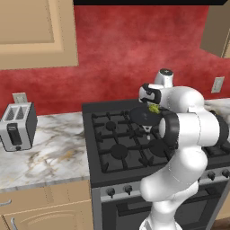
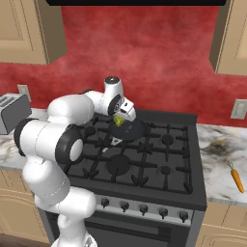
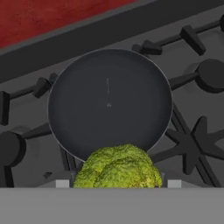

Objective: Put the carrot and broccoli in the pan. Then turn on the rear center burner and set the heat to medium.

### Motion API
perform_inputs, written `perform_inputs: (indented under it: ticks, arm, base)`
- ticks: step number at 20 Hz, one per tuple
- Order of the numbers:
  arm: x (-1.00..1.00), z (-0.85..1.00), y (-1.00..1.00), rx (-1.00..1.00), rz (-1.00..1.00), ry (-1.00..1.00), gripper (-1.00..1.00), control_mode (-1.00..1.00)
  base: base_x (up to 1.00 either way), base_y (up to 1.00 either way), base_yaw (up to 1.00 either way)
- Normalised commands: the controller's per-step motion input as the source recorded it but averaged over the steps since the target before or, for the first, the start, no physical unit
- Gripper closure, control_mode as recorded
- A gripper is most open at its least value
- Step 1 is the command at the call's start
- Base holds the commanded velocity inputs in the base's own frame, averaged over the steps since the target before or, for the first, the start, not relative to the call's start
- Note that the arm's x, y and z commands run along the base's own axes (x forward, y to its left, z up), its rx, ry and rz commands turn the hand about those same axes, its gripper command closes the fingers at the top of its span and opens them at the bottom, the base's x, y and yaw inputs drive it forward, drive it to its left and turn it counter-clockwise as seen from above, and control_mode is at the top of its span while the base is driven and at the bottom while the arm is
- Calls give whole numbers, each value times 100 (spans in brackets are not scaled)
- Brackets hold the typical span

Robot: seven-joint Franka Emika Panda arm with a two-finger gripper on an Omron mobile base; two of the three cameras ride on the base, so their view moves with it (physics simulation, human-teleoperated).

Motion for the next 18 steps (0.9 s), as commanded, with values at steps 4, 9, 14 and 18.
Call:
perform_inputs:
  ticks: [4, 9, 14, 18]
  arm:
    - [10, -16, 0, 0, 0, 0, 100, -100]
    - [1, -39, -6, 0, 0, 0, 100, -100]
    - [5, -35, -6, 0, 0, 0, 100, -100]
    - [19, -22, 0, 0, 0, 0, 100, -100]
  base:
    - [0, 0, 0]
    - [0, 0, 0]
    - [0, 0, 0]
    - [0, 0, 0]
